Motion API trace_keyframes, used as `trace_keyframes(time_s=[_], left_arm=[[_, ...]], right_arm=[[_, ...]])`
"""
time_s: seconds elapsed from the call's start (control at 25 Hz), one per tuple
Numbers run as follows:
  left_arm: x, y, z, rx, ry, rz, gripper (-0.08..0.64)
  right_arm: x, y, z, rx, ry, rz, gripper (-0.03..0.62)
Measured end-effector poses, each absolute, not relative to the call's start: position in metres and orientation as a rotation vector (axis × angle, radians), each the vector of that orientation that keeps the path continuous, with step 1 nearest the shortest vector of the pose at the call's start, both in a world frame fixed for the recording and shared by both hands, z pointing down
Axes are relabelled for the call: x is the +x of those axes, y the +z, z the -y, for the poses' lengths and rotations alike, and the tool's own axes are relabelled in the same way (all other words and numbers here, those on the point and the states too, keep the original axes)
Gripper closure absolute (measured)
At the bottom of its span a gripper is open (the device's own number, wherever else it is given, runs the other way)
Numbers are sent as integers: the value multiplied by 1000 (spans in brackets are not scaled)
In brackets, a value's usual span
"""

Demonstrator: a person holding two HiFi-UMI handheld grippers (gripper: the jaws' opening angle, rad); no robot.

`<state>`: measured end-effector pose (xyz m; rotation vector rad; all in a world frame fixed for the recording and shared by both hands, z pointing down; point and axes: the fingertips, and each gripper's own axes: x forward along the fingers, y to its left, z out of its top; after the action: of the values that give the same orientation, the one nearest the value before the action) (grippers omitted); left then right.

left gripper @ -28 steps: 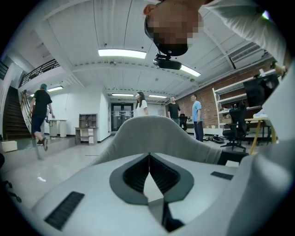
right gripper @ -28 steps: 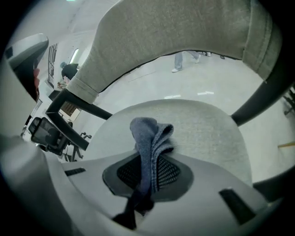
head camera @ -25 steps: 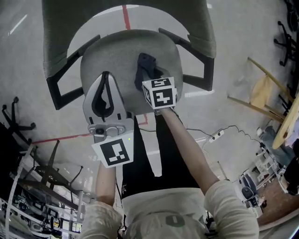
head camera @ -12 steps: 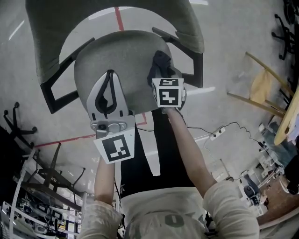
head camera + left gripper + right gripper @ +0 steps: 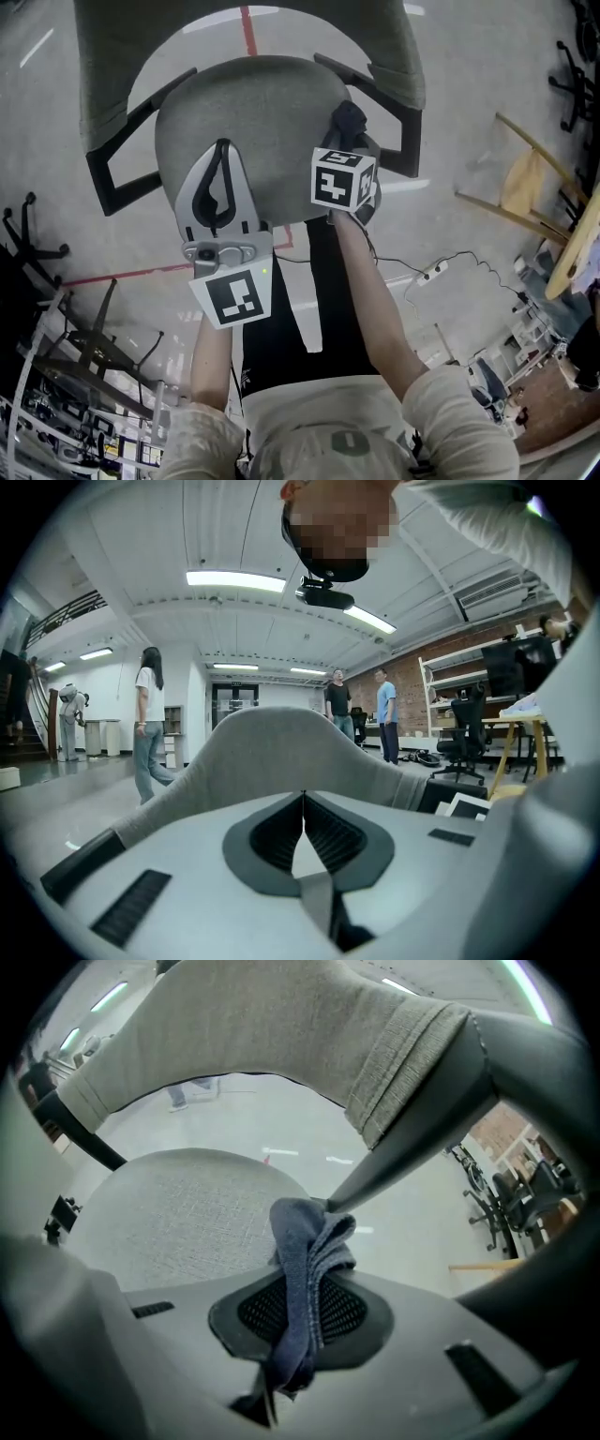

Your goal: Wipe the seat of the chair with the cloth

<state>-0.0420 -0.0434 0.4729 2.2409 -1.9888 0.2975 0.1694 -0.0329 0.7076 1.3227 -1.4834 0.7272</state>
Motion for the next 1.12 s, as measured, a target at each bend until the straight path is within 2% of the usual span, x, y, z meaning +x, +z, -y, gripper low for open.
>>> trace_keyframes(time_s=[0.44,0.68,1.12], left_arm=[[-81,475,32,2183,317,2049,545],[-111,471,24,2112,307,2122,545],[-182,470,-8,1976,320,2269,545]], right_arm=[[174,701,36,1390,609,1431,535],[156,648,39,1428,776,1564,535],[-5,515,28,1153,886,2135,535]])
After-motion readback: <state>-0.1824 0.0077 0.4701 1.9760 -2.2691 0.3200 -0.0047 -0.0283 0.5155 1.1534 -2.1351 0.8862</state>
